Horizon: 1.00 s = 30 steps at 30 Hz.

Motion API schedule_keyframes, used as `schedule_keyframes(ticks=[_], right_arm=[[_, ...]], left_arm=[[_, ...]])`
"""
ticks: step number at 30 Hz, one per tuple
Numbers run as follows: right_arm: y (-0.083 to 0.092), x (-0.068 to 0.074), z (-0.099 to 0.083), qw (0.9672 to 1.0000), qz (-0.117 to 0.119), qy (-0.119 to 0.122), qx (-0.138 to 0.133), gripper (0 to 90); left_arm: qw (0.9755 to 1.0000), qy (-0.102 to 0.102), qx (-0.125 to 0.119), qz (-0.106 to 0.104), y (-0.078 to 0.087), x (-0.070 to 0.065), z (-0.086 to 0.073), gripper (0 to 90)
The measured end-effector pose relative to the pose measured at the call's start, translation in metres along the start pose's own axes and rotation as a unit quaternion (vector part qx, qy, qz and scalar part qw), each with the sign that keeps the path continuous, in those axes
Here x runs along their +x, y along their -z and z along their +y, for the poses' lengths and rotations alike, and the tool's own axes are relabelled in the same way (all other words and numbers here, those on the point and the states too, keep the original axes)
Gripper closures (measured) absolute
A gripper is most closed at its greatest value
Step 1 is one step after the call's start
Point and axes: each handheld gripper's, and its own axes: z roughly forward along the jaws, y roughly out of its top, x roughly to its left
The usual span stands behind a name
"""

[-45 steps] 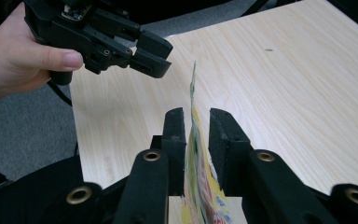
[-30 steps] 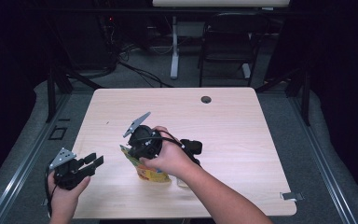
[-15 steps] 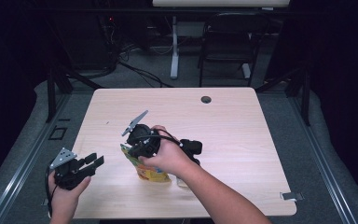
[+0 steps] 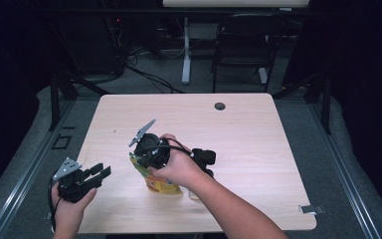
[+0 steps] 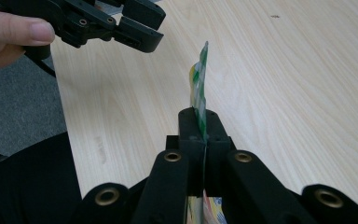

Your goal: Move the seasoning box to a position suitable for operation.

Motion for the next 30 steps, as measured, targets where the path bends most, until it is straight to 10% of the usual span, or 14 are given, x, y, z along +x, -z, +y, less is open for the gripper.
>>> schedule_keyframes(ticks=[30], right_arm=[[0.0021,0.0014,-0.0022,0.9997,-0.015,0.019,-0.007,90.0]], left_arm=[[1.0000,-0.003,0.003,-0.002,-0.0011,-0.0011,-0.0005,61.4]])
